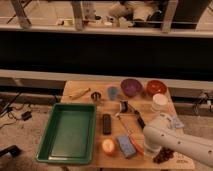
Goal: Place pepper in red bowl
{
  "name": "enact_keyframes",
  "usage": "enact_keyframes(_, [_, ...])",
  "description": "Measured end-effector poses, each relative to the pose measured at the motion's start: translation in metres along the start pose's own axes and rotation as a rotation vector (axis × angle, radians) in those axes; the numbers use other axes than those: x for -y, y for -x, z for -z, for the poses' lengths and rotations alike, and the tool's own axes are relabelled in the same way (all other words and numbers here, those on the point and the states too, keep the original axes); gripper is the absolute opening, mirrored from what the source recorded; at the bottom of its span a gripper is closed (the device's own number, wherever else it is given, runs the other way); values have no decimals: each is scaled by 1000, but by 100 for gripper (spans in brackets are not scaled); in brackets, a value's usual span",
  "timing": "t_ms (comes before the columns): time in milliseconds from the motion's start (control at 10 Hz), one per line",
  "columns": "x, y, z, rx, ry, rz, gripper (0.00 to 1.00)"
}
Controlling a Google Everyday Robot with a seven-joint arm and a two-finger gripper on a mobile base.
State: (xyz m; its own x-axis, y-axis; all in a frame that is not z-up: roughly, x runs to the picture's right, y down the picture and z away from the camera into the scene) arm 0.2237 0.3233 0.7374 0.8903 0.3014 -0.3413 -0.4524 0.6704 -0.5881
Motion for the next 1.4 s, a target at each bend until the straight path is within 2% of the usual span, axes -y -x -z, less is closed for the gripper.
enact_keyframes(300, [2,2,11,-16,-66,-2,18])
enact_keyframes(600, [6,7,24,5,-102,-8,18])
enact_keyframes(1000, [2,26,52,84,-121,8,18])
enact_keyframes(1400, [7,29,75,152,-143,-2,18])
